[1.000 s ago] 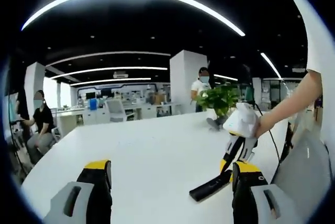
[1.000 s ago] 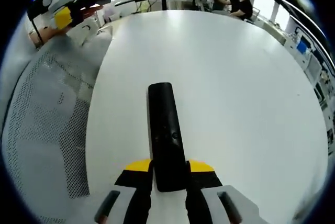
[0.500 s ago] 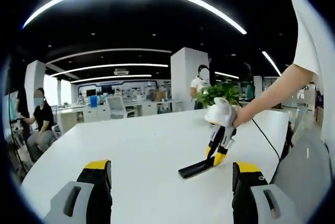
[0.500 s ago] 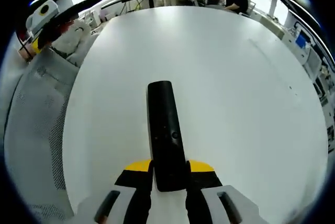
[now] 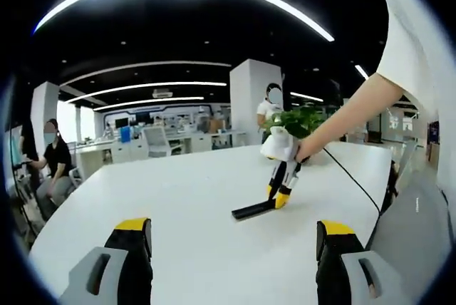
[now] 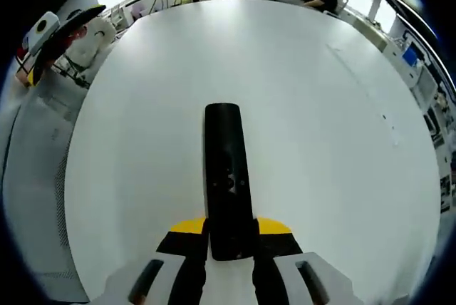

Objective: Press the specified remote control buttons in sequence, fully releasing each button before pressing the next.

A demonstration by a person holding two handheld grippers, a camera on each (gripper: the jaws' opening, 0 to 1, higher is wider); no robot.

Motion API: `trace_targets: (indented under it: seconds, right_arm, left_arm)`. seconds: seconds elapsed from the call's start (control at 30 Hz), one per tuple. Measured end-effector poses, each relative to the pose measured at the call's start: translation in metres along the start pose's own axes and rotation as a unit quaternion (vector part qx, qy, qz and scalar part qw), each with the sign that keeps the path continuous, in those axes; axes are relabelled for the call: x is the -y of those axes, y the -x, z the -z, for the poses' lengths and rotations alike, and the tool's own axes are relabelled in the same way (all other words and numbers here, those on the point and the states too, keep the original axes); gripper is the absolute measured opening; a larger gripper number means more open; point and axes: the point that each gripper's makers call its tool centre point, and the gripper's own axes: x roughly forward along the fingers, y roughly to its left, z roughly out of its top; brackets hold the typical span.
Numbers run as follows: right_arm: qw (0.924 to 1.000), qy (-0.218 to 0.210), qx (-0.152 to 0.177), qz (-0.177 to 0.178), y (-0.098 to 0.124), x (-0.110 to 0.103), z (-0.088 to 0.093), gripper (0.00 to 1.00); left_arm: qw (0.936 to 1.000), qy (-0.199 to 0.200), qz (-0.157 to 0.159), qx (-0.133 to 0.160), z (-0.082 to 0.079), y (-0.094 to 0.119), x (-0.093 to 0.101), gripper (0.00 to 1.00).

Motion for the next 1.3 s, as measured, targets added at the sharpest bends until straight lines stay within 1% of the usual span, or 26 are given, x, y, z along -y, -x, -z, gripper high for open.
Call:
trace_targets:
  seconds: [0.3,0.37,0.43,0.5,0.57,0.67,0.7,0.73,0.77,0.83,0.87,0.9,0.93,0.97,1.0,1.03,1.07,1.1,1.13,1.17,1.2,1.23,1.3]
  right_arm:
    - [0.9999,0.005,-0.006,0.011,-0.001,0.013,-0.006,0.21]
    - [0.9996,0.015,-0.010,0.023,-0.001,0.019,-0.004,0.22]
    - [0.9998,0.009,-0.005,0.016,-0.001,0.018,-0.004,0.22]
    - [0.9998,0.001,-0.002,0.021,-0.001,0.019,-0.004,0.22]
    - [0.9996,-0.012,0.000,0.027,0.000,0.019,-0.001,0.25]
    - [0.9974,-0.052,0.018,0.047,0.006,0.019,0.000,0.38]
    - [0.9943,-0.070,0.056,0.058,0.010,0.019,-0.008,0.41]
    - [0.9917,-0.083,0.077,0.060,0.013,0.018,-0.011,0.42]
    - [0.9867,-0.110,0.097,0.069,0.018,0.017,-0.011,0.43]
    - [0.9791,-0.137,0.126,0.082,0.023,0.017,-0.011,0.51]
    - [0.9742,-0.156,0.138,0.086,0.025,0.015,-0.010,0.58]
    - [0.9661,-0.183,0.156,0.095,0.028,0.014,-0.008,0.63]
    - [0.9610,-0.197,0.165,0.102,0.030,0.014,-0.006,0.68]
    - [0.9516,-0.225,0.178,0.110,0.034,0.012,-0.003,0.75]
    - [0.9421,-0.244,0.200,0.114,0.038,0.010,-0.004,0.81]
    - [0.9244,-0.275,0.237,0.116,0.044,0.009,-0.007,0.85]
    - [0.9130,-0.293,0.258,0.119,0.049,0.008,-0.008,0.90]
    - [0.9017,-0.306,0.278,0.126,0.055,0.005,-0.007,0.92]
    - [0.8941,-0.313,0.290,0.134,0.060,0.004,-0.005,0.94]
    - [0.8803,-0.330,0.308,0.147,0.067,0.003,-0.003,0.97]
    - [0.8698,-0.339,0.324,0.154,0.073,0.002,-0.002,0.99]
    - [0.8555,-0.346,0.349,0.164,0.082,0.000,-0.001,0.99]
    - [0.8325,-0.365,0.376,0.180,0.093,-0.003,0.003,0.99]
  left_arm:
    - [1.0000,-0.001,0.000,-0.007,0.003,-0.001,0.000,0.99]
    - [1.0000,-0.001,0.001,-0.009,0.003,-0.001,0.000,0.99]
    - [1.0000,0.000,0.005,-0.004,0.002,-0.001,0.002,1.00]
    - [1.0000,-0.001,0.006,-0.001,0.001,-0.001,0.003,1.00]
    - [1.0000,-0.003,0.005,-0.006,0.002,-0.001,0.002,1.00]
    - [1.0000,-0.003,0.003,-0.007,0.003,-0.001,0.001,1.00]
    - [1.0000,-0.002,0.003,-0.006,0.002,0.000,0.001,1.00]
    - [1.0000,-0.002,0.003,-0.004,0.002,0.000,0.001,1.00]
    - [1.0000,-0.001,0.003,-0.003,0.001,0.000,0.001,1.00]
    - [1.0000,-0.003,0.002,-0.006,0.002,0.000,0.001,1.00]
    - [1.0000,-0.002,0.003,-0.006,0.003,0.000,0.002,1.00]
    - [1.0000,-0.001,0.005,-0.006,0.003,0.000,0.002,1.00]
    - [1.0000,-0.002,0.005,-0.008,0.003,-0.001,0.002,1.00]
    - [0.9999,-0.003,0.005,-0.009,0.004,-0.001,0.002,1.00]
    - [0.9999,-0.004,0.005,-0.010,0.004,-0.001,0.003,1.00]
    - [0.9999,-0.005,0.006,-0.011,0.004,-0.001,0.003,1.00]
    - [0.9999,-0.006,0.005,-0.012,0.004,-0.001,0.003,1.00]
    - [0.9999,-0.006,0.005,-0.012,0.004,-0.001,0.003,1.00]
    - [0.9999,-0.006,0.005,-0.012,0.004,-0.001,0.003,1.00]
    - [0.9999,-0.004,0.005,-0.011,0.004,-0.001,0.003,1.00]
    - [0.9999,-0.004,0.005,-0.011,0.004,0.000,0.003,1.00]
    - [0.9999,-0.003,0.006,-0.010,0.004,0.000,0.003,1.00]
    - [0.9999,-0.004,0.006,-0.011,0.004,0.000,0.003,1.00]
